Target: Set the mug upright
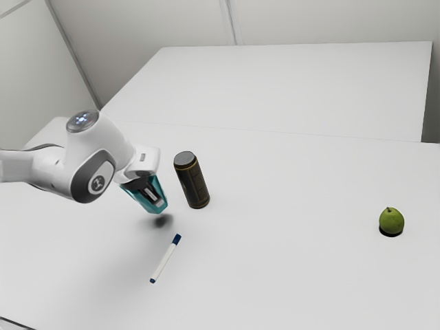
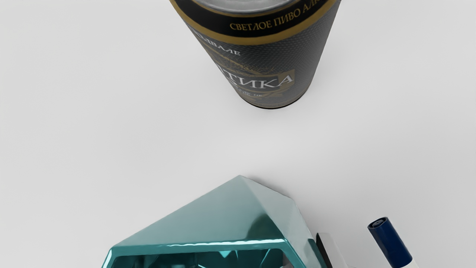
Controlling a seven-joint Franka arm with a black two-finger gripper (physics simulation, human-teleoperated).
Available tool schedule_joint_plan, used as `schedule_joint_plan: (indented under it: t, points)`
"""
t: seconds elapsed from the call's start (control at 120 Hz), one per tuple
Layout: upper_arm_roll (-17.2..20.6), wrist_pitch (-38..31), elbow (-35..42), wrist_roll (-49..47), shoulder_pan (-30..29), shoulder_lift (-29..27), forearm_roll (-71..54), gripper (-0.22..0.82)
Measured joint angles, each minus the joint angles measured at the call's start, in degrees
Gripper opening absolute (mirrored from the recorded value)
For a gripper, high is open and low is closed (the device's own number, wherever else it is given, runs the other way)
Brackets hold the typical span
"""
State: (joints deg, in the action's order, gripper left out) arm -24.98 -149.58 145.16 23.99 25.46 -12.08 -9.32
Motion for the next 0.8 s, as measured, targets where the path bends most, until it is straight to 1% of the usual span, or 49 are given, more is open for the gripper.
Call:
schedule_joint_plan:
  t: [0.8]
  points:
    - [0.07, -5.99, -0.12, -3.04, 2.18, 5.01, 0.36, -0.17]
